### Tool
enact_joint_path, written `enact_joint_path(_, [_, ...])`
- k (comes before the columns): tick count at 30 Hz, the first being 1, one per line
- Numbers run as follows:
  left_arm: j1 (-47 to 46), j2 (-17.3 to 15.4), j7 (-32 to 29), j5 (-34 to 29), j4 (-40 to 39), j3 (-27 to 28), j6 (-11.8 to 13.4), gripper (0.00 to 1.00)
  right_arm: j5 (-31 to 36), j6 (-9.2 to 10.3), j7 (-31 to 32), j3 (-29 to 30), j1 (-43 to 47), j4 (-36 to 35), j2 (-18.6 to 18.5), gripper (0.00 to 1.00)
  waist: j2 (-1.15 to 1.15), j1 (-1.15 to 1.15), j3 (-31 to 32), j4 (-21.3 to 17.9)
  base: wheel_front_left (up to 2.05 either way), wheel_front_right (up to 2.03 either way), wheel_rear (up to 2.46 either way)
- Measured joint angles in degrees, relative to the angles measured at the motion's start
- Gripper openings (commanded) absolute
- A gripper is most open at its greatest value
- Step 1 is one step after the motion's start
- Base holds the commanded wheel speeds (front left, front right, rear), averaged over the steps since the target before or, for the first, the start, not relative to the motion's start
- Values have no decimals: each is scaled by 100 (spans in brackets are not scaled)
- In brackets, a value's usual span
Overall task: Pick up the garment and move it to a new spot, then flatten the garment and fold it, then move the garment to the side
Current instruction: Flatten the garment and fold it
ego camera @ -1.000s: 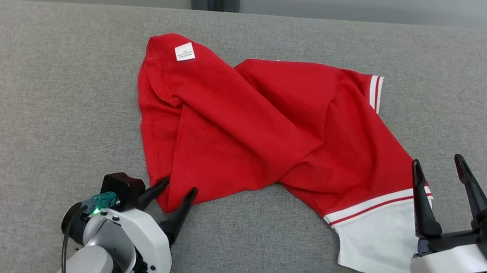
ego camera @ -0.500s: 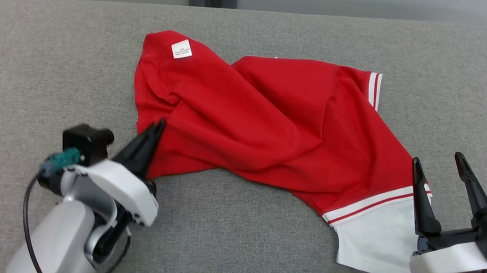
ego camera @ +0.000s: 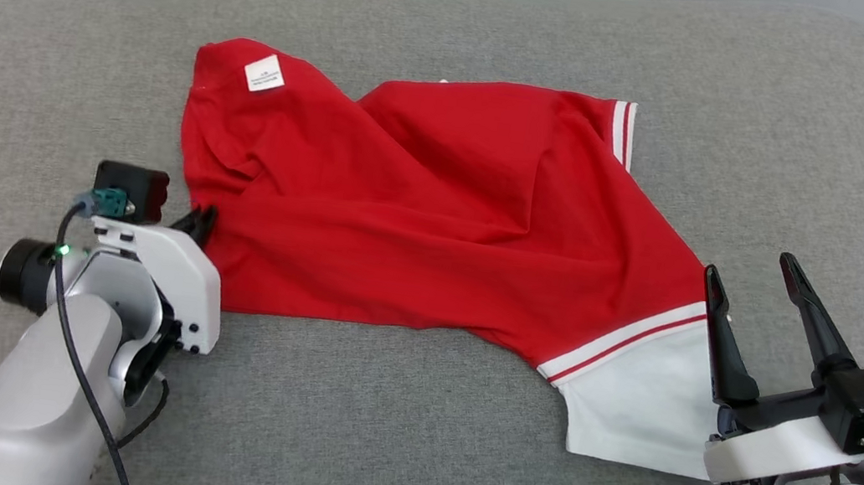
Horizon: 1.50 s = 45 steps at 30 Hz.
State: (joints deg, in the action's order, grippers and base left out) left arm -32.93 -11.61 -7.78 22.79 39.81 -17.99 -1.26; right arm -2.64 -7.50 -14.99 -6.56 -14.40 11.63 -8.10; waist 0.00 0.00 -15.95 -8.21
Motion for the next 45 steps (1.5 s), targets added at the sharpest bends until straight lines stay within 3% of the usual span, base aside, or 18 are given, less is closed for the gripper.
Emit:
enact_joint_path(1, [-8,2,-27,-14,112,-31,31,45,0,0,0,8,0,1,10,100,0,0,-9,-23,0,0,0])
enact_joint_path(2, [-35,0,20,-38,190,-35,82,100,0,0,0,9,0,-1,16,100,0,0,-18,-40,0,0,0])
enact_joint_path(12, [-140,73,1627,25,218,283,293,100,18,0,0,163,40,-19,20,100,0,0,78,90,0,0,0])
enact_joint_path(17, [-104,70,2199,-18,-298,316,138,100,20,0,0,226,63,-134,-3,100,0,0,189,247,0,0,0])
enact_joint_path(23, [723,153,2279,-211,-1650,702,210,100,18,0,0,310,163,-318,-9,100,0,0,383,501,0,0,0])
enact_joint_path(28, [1679,554,2287,-197,-2527,1109,70,100,34,0,0,416,319,-368,9,100,0,0,547,704,0,0,0])
enact_joint_path(38, [2334,855,2286,-230,-2826,1448,-181,100,60,0,0,408,442,-338,54,100,0,0,703,858,0,0,0])
enact_joint_path(45, [2331,881,2285,-179,-2307,1123,-301,100,15,0,0,352,437,-337,83,100,0,0,603,805,0,0,0])
